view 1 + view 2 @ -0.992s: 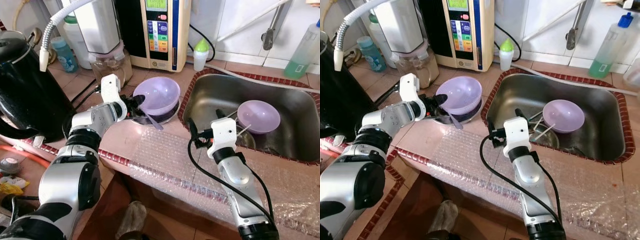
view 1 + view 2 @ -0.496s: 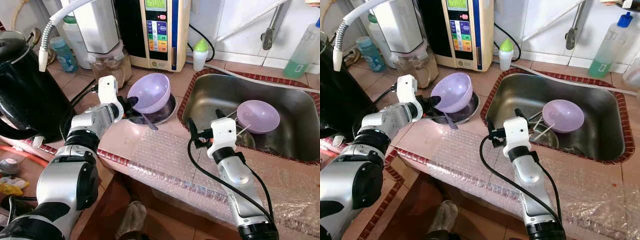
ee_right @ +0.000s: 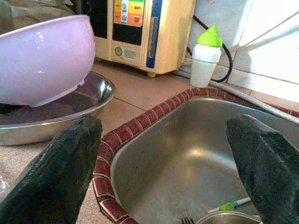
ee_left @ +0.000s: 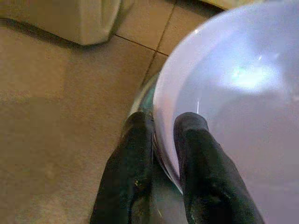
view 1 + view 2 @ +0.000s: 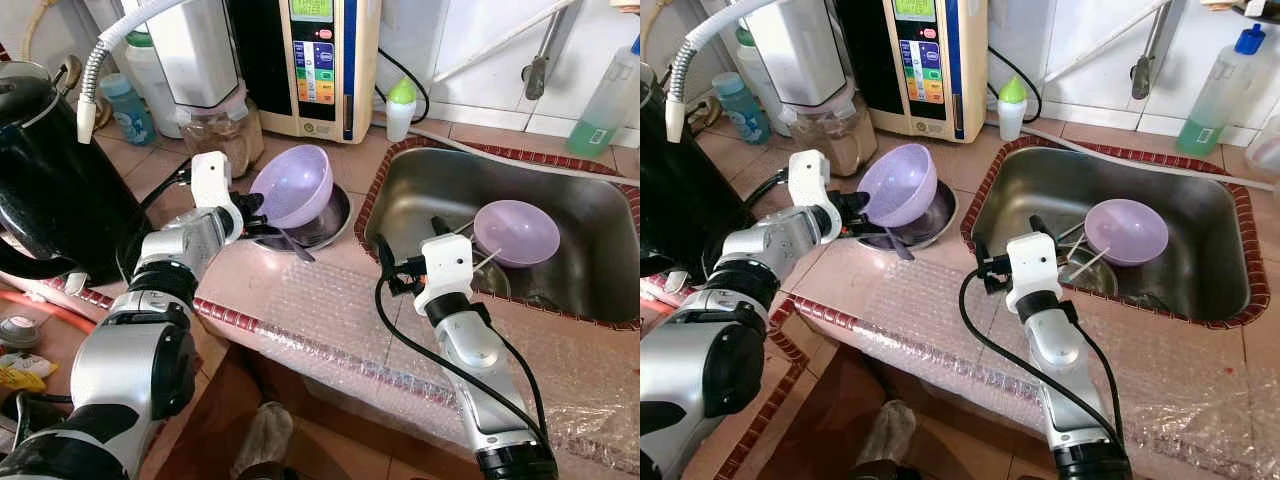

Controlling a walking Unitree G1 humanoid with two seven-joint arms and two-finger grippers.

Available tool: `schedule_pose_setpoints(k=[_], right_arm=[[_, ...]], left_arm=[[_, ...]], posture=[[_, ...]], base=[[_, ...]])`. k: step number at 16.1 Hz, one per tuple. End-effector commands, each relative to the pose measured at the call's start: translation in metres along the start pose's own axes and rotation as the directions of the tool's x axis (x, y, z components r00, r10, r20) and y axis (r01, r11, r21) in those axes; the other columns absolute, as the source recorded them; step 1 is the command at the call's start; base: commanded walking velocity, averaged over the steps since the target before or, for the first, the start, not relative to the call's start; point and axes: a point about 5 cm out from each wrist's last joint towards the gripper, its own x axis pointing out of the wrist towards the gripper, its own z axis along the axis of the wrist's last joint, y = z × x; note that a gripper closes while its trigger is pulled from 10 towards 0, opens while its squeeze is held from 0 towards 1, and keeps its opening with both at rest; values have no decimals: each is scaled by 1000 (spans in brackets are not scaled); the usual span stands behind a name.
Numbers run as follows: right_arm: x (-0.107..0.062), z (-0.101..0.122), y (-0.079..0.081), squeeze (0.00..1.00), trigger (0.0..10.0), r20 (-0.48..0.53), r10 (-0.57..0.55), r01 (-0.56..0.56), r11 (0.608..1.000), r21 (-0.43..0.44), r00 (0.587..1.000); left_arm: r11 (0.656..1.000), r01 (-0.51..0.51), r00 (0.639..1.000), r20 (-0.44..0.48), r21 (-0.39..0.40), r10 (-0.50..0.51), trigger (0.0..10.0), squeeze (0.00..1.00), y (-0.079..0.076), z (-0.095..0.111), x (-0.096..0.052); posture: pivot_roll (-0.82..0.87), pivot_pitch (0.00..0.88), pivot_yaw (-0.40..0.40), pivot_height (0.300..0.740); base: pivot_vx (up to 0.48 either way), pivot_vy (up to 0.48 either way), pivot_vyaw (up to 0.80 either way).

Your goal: Kitchen organization

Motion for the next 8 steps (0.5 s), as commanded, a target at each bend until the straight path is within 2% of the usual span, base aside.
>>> schedule_pose_setpoints(k=[1,6,7,8], right_arm=[[4,5,4,0,10000,22,17,-17,1000,-2,1000],[5,5,3,0,10000,23,16,-15,1000,-4,1000],[5,5,3,0,10000,23,15,-15,1000,-4,1000],[5,5,3,0,10000,24,15,-15,1000,-2,1000]], left_arm=[[999,-33,999,26,3,33,0,0,7,7,-2],[999,-53,996,72,-9,54,0,0,9,12,-2],[998,-57,992,109,-27,60,0,0,9,15,-3],[998,-61,990,123,-12,62,0,0,8,17,-3]], posture=[[-92,0,119,740],[-92,0,118,740],[-92,0,118,740],[-92,0,118,740]], base=[[0,0,0],[0,0,0],[0,0,0],[0,0,0]])
